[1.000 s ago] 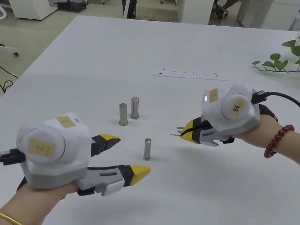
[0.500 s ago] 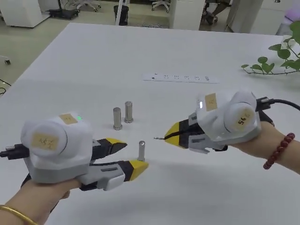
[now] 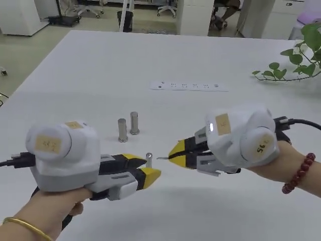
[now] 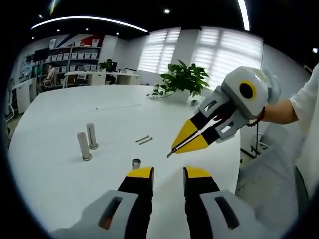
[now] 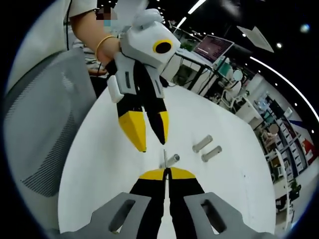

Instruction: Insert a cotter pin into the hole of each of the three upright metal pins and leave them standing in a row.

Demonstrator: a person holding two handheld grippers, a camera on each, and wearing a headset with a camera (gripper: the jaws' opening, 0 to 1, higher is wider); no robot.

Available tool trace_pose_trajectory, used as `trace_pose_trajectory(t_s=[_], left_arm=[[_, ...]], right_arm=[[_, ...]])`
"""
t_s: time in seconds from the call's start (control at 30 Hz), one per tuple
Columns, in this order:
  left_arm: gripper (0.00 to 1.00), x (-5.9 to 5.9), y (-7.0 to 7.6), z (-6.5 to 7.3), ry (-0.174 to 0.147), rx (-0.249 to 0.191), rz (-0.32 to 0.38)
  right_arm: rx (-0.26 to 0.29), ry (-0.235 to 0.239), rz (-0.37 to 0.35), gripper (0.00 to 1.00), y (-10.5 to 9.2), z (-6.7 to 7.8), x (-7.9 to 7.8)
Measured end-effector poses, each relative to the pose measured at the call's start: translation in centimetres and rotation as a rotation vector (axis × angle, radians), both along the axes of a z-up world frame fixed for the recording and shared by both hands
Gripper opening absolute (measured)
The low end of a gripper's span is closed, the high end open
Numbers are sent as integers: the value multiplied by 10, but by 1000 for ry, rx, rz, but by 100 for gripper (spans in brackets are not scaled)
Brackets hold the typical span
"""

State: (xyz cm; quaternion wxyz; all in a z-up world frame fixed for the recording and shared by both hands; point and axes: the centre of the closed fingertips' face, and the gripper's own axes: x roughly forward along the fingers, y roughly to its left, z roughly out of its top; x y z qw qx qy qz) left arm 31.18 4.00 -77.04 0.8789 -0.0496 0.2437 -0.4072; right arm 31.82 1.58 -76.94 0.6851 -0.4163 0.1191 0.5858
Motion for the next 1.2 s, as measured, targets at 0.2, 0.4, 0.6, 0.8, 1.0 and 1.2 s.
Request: trace_pose_trajectory(t_s=[0.2,0.4,0.6,0.8,1.0,1.2], left_arm=[[16,0,-4,3,52,-87,25],[12,0,-5,4,84,-146,38],[7,0,-7,6,104,-189,43],[5,-1,-8,5,129,-208,51],[1,-4,-11,7,149,-244,48],[1,-6,-11,6,145,-236,47]], right_arm=[[15,-8,12,2,4,1,-5],[29,-9,20,2,7,2,-9],[33,-8,28,2,9,1,-12],[38,-9,32,2,10,1,-13],[35,-10,36,2,12,0,-15],[32,-9,39,2,12,-2,-16]])
